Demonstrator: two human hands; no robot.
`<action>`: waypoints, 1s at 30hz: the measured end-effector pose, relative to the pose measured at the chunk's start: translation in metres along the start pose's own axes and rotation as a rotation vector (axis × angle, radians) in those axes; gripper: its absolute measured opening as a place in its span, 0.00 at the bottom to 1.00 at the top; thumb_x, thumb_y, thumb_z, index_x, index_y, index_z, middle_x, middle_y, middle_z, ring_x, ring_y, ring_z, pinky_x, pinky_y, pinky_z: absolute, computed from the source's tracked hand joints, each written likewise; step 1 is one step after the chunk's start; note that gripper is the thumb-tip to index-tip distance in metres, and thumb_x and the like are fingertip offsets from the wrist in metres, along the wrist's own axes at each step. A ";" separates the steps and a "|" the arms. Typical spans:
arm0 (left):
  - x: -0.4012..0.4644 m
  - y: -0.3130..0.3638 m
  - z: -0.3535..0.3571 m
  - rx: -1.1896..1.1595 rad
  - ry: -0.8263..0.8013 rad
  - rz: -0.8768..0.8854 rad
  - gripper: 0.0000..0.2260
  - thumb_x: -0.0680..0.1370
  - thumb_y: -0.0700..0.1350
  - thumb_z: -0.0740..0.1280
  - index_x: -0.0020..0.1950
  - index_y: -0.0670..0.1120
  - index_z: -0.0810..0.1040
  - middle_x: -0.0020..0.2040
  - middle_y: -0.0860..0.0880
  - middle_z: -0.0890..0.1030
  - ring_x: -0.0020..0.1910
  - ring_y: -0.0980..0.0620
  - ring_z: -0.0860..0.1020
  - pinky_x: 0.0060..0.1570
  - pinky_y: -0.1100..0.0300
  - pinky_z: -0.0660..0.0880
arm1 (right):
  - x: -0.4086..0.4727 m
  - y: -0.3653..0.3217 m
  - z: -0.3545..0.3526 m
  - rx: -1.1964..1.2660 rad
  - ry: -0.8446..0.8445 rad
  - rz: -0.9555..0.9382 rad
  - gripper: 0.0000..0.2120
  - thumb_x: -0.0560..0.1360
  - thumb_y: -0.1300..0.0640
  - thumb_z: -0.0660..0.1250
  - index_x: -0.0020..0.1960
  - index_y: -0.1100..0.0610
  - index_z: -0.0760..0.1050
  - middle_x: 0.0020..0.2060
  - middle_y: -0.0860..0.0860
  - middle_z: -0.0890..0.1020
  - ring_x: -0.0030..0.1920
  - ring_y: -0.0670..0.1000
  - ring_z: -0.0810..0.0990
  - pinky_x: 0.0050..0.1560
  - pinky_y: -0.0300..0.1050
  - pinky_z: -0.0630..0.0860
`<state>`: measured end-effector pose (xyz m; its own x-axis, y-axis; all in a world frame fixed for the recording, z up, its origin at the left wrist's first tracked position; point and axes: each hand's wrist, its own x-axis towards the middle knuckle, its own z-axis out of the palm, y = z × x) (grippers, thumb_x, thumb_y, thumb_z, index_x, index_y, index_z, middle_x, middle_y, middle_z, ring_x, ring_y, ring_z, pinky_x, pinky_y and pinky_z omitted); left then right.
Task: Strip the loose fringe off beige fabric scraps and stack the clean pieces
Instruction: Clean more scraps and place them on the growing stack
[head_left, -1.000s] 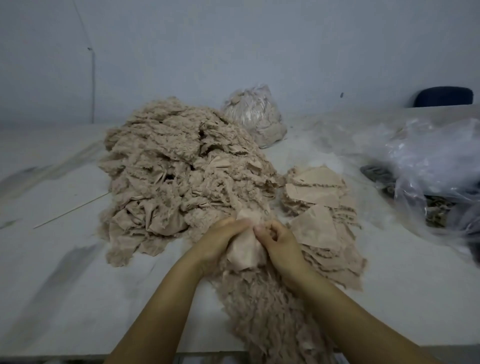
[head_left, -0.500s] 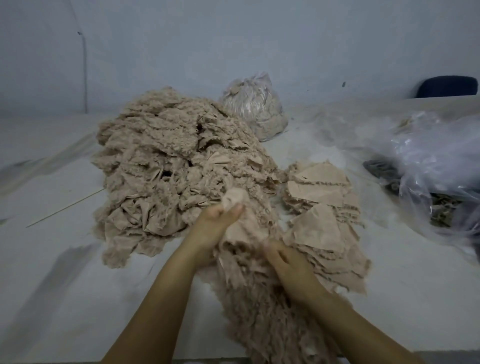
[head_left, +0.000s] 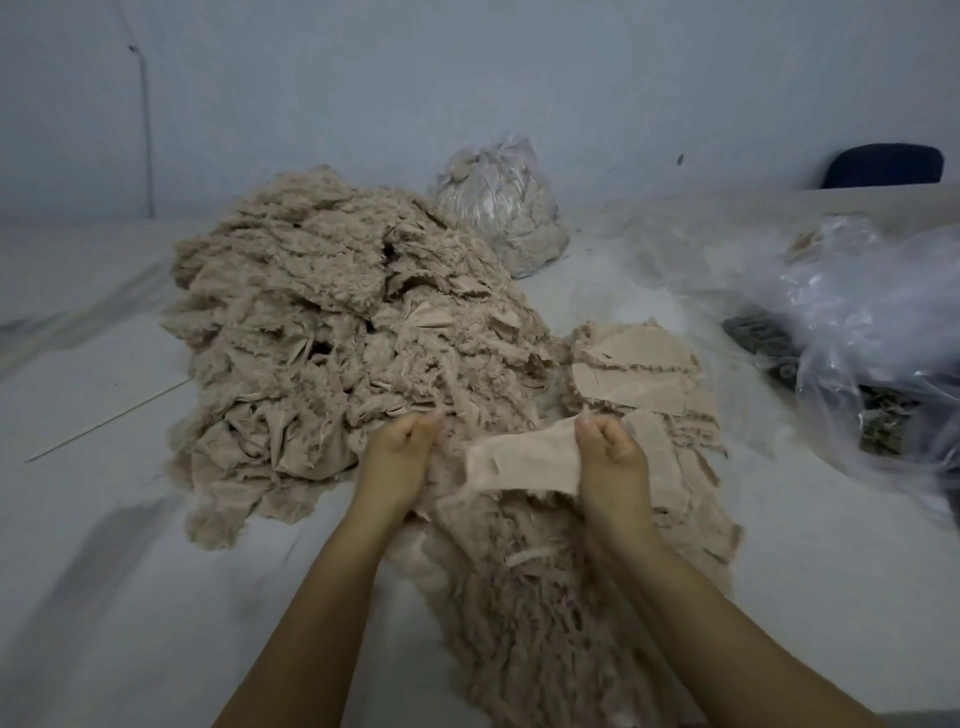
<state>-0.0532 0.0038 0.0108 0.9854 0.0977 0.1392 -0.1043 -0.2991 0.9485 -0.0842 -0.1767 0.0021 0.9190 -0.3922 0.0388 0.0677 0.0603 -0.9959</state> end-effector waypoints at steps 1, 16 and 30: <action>0.002 -0.001 -0.003 0.000 0.026 -0.018 0.19 0.80 0.52 0.61 0.31 0.45 0.70 0.23 0.52 0.64 0.22 0.55 0.61 0.27 0.60 0.59 | 0.005 -0.002 -0.004 0.008 0.004 0.002 0.15 0.81 0.53 0.60 0.37 0.56 0.69 0.29 0.50 0.69 0.32 0.51 0.67 0.33 0.44 0.65; -0.011 0.011 0.012 0.029 -0.355 -0.016 0.10 0.81 0.41 0.60 0.43 0.46 0.78 0.22 0.54 0.72 0.24 0.60 0.69 0.31 0.69 0.69 | 0.044 -0.016 -0.073 -0.460 0.093 -0.182 0.09 0.80 0.55 0.61 0.43 0.56 0.74 0.36 0.50 0.78 0.42 0.53 0.76 0.41 0.45 0.68; -0.010 0.008 -0.040 1.139 -0.572 -0.399 0.23 0.72 0.58 0.70 0.59 0.46 0.70 0.56 0.48 0.76 0.47 0.50 0.74 0.40 0.61 0.72 | -0.016 0.031 -0.010 -1.020 -0.561 -0.317 0.13 0.76 0.60 0.61 0.60 0.57 0.72 0.52 0.56 0.78 0.53 0.57 0.76 0.48 0.45 0.71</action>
<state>-0.0694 0.0380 0.0280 0.8687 0.0380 -0.4938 0.0958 -0.9911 0.0922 -0.1007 -0.1782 -0.0301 0.9751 0.2100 0.0717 0.2155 -0.8188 -0.5321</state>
